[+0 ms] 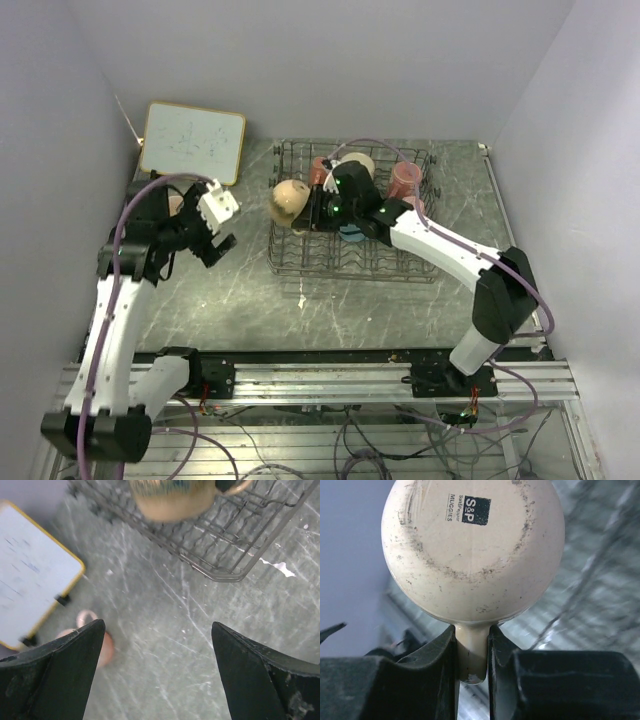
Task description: Unload the cups from the dish rack
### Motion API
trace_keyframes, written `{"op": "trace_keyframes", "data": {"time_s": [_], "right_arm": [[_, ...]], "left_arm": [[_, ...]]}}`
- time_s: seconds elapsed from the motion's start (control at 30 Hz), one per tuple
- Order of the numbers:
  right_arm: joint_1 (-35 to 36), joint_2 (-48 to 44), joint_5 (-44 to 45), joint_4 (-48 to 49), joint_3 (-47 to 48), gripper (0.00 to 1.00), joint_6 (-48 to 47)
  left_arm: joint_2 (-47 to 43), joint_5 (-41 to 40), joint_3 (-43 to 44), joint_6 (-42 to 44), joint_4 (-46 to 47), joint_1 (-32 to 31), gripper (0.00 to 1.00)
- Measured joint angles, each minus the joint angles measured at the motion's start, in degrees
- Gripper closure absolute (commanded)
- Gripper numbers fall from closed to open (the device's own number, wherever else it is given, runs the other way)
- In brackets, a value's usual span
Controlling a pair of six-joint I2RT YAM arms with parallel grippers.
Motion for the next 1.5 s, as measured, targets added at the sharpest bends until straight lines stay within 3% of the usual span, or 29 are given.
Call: {"op": "trace_keyframes", "data": {"time_s": [0.23,0.37,0.73,1.13,1.2,1.37,1.4,1.43,1.5], "right_arm": [[0.4,-8.6,-17.9,18.9,-18.0,1.00,18.6],[1.0,-9.3,-23.8,31.1,-23.6,1.00,29.6],[6.3,-9.1,-27.5,52.1,-24.6,1.00,45.5],[11.2,-5.9,-28.1,63.0,-24.6,1.00,54.2],[12.3,-4.9,-27.8,66.4,-24.6,1.00,56.3],[14.6,-2.1,-27.8,73.4,-24.6,1.00,61.3],[14.7,-1.8,-27.6,74.2,-24.6,0.94,62.1],[14.7,-1.8,-27.5,74.6,-24.6,0.82,62.5],[15.3,-1.8,-26.8,74.7,-24.6,0.62,63.7]], "left_arm": [[-17.7,4.0,-5.6,17.1,1.9,-0.6,0.01],[-21.9,6.0,-9.9,20.6,4.8,-0.6,0.00],[-23.9,11.8,-12.2,17.4,11.6,-0.6,0.09],[-24.6,12.0,-12.3,10.7,17.6,-0.6,0.23],[-24.6,12.0,-12.3,10.0,17.8,-0.6,0.32],[-24.5,11.7,-12.3,7.5,19.9,-0.5,0.76],[-24.4,11.6,-12.2,6.6,20.8,-0.5,0.87],[-24.2,11.5,-12.2,5.8,21.4,-0.5,0.92],[-23.2,11.5,-11.5,3.8,23.6,-0.6,0.93]]}}
